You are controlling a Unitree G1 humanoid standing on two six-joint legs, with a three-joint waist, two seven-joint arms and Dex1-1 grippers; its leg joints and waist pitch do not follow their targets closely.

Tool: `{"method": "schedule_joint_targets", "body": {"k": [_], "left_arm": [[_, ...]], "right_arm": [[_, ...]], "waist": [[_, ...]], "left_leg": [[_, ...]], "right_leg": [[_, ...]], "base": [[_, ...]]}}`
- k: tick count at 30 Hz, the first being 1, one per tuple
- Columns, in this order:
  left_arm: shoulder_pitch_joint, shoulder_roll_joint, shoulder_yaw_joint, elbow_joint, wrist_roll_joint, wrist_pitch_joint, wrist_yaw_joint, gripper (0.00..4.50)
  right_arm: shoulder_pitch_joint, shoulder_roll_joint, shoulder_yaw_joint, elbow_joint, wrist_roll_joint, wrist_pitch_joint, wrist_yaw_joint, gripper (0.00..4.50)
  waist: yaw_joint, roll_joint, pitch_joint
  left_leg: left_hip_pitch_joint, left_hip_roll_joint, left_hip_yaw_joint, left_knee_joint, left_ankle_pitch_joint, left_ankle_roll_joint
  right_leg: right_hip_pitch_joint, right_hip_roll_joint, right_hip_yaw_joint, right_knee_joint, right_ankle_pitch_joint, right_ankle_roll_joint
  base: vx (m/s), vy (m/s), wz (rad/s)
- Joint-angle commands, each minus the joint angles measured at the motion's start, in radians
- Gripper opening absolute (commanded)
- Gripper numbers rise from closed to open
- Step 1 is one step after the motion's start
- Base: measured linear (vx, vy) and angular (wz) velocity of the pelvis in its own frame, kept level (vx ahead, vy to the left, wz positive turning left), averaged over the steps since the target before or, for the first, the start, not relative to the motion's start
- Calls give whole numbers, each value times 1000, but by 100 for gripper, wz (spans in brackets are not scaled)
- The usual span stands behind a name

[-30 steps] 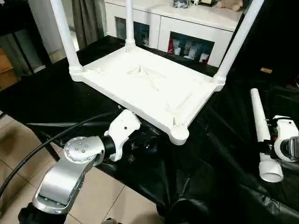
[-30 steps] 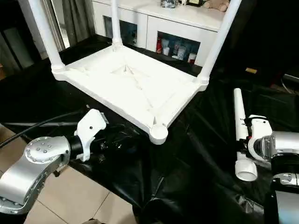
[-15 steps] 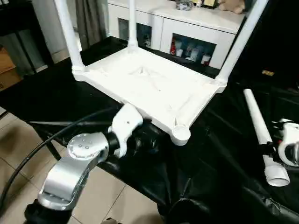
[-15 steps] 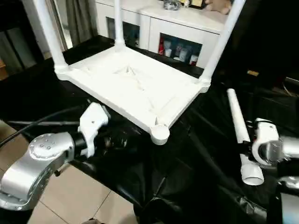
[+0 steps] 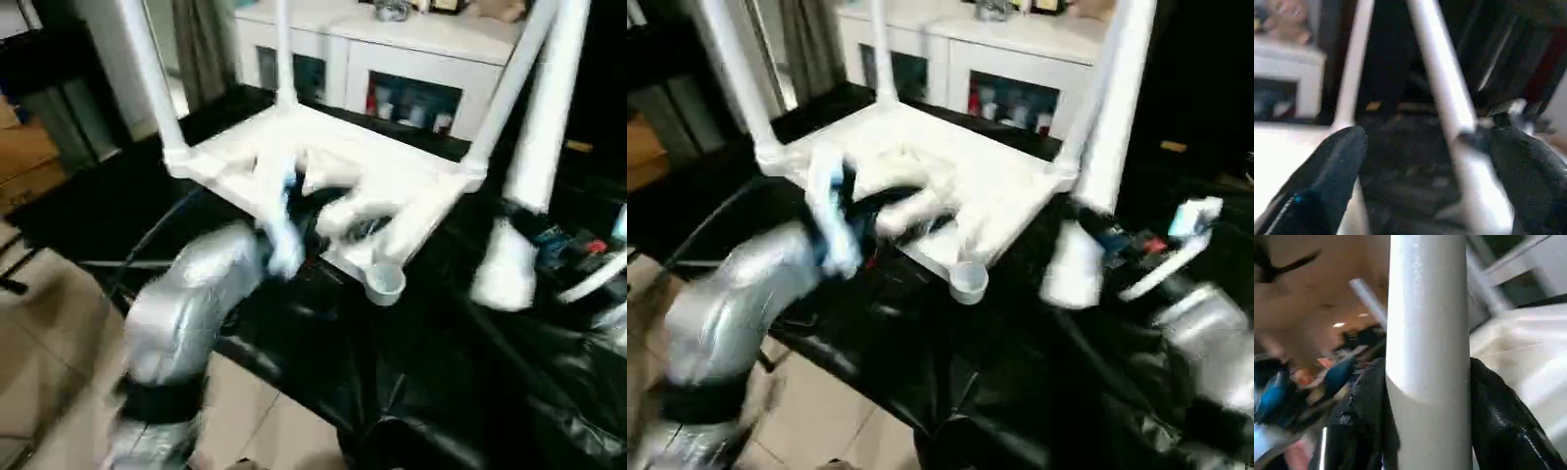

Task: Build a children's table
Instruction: Pick table leg

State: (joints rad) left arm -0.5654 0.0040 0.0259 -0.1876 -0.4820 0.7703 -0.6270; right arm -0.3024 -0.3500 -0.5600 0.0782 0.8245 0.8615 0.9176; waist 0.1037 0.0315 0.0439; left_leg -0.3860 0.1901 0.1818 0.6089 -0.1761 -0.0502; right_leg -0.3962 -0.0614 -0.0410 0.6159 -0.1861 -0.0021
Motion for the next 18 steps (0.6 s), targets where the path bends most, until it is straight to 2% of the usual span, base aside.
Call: {"method": "schedule_joint_targets", "body": {"k": [1,3,5,6,7,8,10,11,12,14,15,16,17,18], "left_arm": [[-34,-17,33,46,-45,23,21,450],[-87,-42,49,102,-82,38,22,450],[-115,-44,30,147,-84,47,-3,450],[-117,-44,29,151,-85,50,-5,450],[-123,-49,33,166,-94,63,-5,450],[-127,-52,36,183,-103,79,-3,450],[-126,-52,35,195,-105,85,0,450],[-127,-49,35,215,-107,89,7,450],[-127,-49,35,215,-107,89,7,450],[-131,-58,55,226,-144,111,15,450],[-131,-58,55,226,-144,111,15,450],[-129,-53,48,226,-135,115,20,450],[-129,-53,48,226,-135,115,20,450],[-128,-56,50,236,-117,112,46,450]], "right_arm": [[5,5,21,-68,36,12,14,184],[1,30,83,-97,36,19,8,184],[-39,63,141,-81,-2,2,-41,184],[-43,66,148,-79,-8,-1,-48,184],[-53,75,179,-82,-33,-13,-60,184],[-60,82,215,-94,-50,-18,-63,184],[-64,88,234,-101,-55,-18,-64,184],[-66,89,274,-112,-72,-22,-64,184],[-66,89,274,-112,-72,-22,-64,184],[-68,88,350,-122,-122,-44,-74,184],[-68,88,350,-122,-122,-44,-74,184],[-72,90,382,-123,-150,-64,-84,184],[-72,90,382,-123,-150,-64,-84,184],[-80,97,407,-123,-175,-80,-99,184]], "waist": [[5,-26,-58],[2,-33,-59],[-3,-31,-59],[-3,-30,-60],[-2,-30,-60],[-1,-29,-60],[2,-27,-63],[3,-22,-64],[3,-23,-64],[8,-24,-67],[7,-25,-67],[10,-21,-68],[10,-22,-68],[12,-21,-69]], "left_leg": [[17,28,-12,-65,-165,38],[13,26,-14,-67,-158,37],[9,23,-16,-68,-148,30],[10,24,-17,-69,-144,26],[12,25,-16,-68,-144,25],[14,25,-14,-67,-147,19],[13,27,-15,-68,-130,22],[13,28,-16,-68,-123,25],[11,27,-15,-68,-118,26],[12,29,-14,-66,-94,30],[11,30,-14,-67,-90,31],[12,31,-15,-67,-85,32],[12,31,-14,-66,-84,34],[12,31,-15,-66,-80,39]], "right_leg": [[39,-66,26,-95,-344,-157],[42,-67,25,-95,-347,-145],[42,-69,24,-97,-369,-129],[41,-71,24,-96,-369,-126],[39,-70,25,-98,-368,-125],[37,-71,27,-97,-357,-133],[39,-69,28,-92,-314,-135],[39,-69,28,-89,-283,-143],[41,-68,29,-89,-267,-145],[42,-69,29,-79,-199,-168],[43,-69,29,-79,-187,-172],[43,-69,29,-75,-168,-177],[43,-68,30,-75,-159,-179],[45,-69,31,-73,-141,-185]], "base": [[0,0,0],[0,0,0],[0,0,0],[0,0,0],[0,0,0],[0,0,0],[0,0,0],[0,0,0],[0,0,0],[0,0,0],[0,0,0],[0,0,0],[0,0,0],[0,0,0]]}}
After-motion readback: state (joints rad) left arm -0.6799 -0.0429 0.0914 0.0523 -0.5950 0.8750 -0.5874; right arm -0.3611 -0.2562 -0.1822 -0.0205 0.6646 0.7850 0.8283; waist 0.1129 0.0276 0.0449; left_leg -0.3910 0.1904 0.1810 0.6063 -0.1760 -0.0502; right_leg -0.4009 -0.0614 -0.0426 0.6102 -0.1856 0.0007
